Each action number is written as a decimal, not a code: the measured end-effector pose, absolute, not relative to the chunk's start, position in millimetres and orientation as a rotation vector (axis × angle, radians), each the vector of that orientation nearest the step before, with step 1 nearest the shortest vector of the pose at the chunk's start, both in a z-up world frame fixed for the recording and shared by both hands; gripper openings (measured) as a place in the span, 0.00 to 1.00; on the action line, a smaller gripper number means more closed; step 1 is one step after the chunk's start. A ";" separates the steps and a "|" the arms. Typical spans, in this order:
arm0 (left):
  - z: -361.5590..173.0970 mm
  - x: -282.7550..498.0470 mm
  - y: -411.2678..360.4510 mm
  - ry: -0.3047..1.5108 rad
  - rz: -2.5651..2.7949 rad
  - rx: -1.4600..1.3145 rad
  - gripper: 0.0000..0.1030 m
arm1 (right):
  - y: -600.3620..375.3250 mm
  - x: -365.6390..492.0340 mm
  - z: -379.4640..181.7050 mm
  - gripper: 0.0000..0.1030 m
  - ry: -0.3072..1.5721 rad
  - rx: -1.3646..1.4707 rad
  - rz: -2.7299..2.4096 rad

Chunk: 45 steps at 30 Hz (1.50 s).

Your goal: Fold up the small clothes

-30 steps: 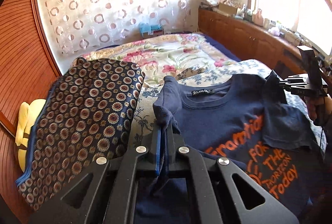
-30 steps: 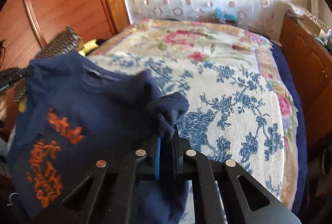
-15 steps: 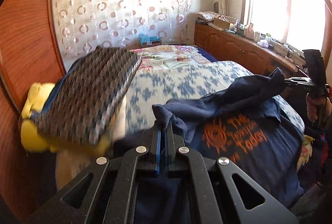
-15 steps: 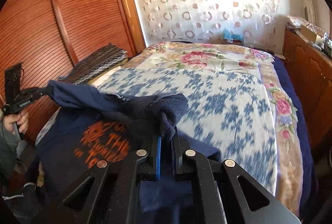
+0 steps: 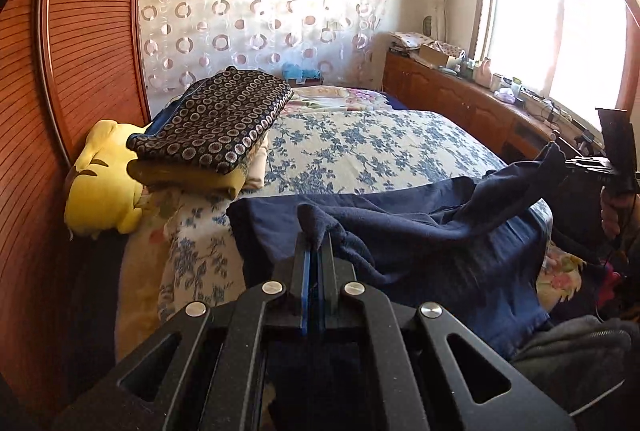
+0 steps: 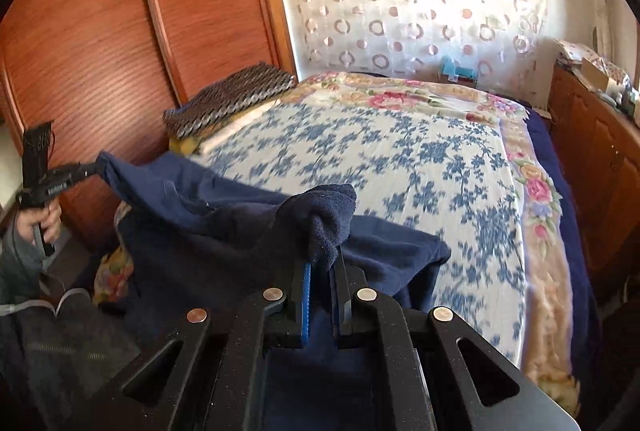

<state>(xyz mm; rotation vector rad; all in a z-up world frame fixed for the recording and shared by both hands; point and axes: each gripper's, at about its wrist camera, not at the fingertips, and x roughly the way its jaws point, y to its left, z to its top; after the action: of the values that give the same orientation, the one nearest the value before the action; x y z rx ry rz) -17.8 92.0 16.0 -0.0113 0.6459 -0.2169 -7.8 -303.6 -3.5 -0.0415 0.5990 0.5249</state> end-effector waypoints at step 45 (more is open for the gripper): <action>-54.0 83.5 97.0 0.801 -0.168 -0.019 0.81 | -309.3 66.6 -44.0 0.34 0.722 -0.019 0.288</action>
<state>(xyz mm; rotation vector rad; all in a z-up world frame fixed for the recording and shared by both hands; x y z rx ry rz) 83.5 97.0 -54.0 -0.0192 0.8005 -0.1675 66.6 -309.3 -44.0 -0.0191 0.7219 0.2884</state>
